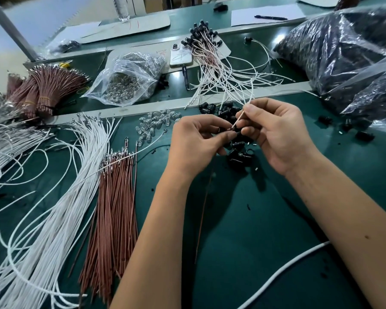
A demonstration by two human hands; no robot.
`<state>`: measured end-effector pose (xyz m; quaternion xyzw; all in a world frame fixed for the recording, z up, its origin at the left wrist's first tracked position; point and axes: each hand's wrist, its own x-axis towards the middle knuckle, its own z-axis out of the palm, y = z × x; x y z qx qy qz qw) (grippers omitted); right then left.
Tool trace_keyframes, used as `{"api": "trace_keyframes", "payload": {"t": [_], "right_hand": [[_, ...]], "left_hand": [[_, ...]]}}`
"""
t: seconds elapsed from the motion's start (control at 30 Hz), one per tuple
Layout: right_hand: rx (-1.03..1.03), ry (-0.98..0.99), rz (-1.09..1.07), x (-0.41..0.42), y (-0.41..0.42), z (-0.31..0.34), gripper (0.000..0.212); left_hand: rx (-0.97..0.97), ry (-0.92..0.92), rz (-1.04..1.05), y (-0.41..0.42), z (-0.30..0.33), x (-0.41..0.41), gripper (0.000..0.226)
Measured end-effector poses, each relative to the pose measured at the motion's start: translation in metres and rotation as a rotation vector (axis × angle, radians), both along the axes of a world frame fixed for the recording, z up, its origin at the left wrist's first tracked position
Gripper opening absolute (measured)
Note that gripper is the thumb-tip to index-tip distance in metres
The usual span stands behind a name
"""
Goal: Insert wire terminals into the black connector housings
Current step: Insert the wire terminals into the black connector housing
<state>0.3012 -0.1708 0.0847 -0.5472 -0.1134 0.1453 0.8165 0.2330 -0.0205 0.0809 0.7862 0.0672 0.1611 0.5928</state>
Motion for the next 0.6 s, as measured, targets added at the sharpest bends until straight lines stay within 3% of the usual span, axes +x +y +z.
{"api": "trace_keyframes", "payload": {"t": [0.2,0.47,0.6], "right_hand": [[0.026,-0.033,-0.009,-0.001,0.001,0.0,0.011],[-0.019,-0.238,-0.064,-0.005,0.002,-0.002,0.012],[-0.024,-0.226,-0.072,-0.003,0.001,-0.004,0.01]], "left_hand": [[-0.054,-0.008,0.037,-0.006,-0.003,0.004,0.007],[-0.388,0.036,0.109,-0.015,-0.005,0.006,0.008],[-0.337,0.043,0.062,-0.008,-0.005,0.003,0.004]]}}
